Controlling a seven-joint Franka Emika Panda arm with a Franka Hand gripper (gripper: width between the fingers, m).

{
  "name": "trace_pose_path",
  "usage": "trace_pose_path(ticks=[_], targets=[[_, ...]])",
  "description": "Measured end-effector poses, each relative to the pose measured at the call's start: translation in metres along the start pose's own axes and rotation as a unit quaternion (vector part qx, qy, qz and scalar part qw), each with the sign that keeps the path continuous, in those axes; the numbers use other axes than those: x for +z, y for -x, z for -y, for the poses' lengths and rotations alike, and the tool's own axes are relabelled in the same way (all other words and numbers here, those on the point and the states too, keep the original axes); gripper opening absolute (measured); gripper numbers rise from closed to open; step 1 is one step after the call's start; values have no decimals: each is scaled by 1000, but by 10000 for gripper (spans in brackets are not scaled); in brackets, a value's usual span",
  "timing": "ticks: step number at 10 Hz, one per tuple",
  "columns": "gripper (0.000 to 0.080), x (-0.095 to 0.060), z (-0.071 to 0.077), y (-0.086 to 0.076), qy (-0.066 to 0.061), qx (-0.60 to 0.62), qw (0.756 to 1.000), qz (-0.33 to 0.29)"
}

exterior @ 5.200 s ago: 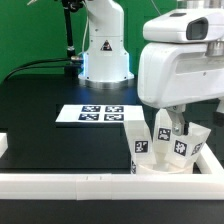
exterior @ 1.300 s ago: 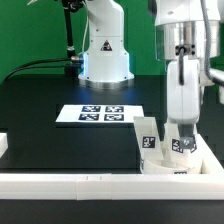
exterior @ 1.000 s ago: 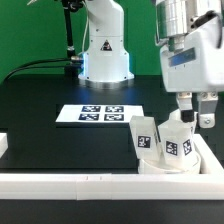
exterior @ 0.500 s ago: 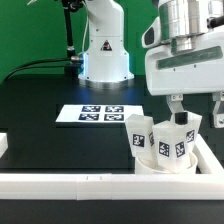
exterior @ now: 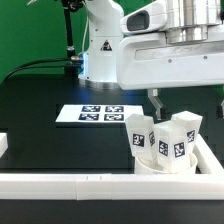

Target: Assemble stool

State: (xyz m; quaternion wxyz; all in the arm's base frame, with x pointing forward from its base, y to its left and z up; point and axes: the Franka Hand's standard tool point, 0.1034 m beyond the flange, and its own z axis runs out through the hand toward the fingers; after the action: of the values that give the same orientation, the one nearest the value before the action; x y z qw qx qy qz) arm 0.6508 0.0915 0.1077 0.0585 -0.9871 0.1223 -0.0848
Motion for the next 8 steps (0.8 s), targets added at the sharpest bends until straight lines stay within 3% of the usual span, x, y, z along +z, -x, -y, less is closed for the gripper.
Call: trace_pose_path(ticks=[1,5,6,8], targets=[[648,3,-8,-1,-1,-48,999,1],[648,3,-17,-3,25,-221,975,7],[648,6,-16,-1,35,-300,953,31],[649,10,-7,-3,42,-364,929,44]])
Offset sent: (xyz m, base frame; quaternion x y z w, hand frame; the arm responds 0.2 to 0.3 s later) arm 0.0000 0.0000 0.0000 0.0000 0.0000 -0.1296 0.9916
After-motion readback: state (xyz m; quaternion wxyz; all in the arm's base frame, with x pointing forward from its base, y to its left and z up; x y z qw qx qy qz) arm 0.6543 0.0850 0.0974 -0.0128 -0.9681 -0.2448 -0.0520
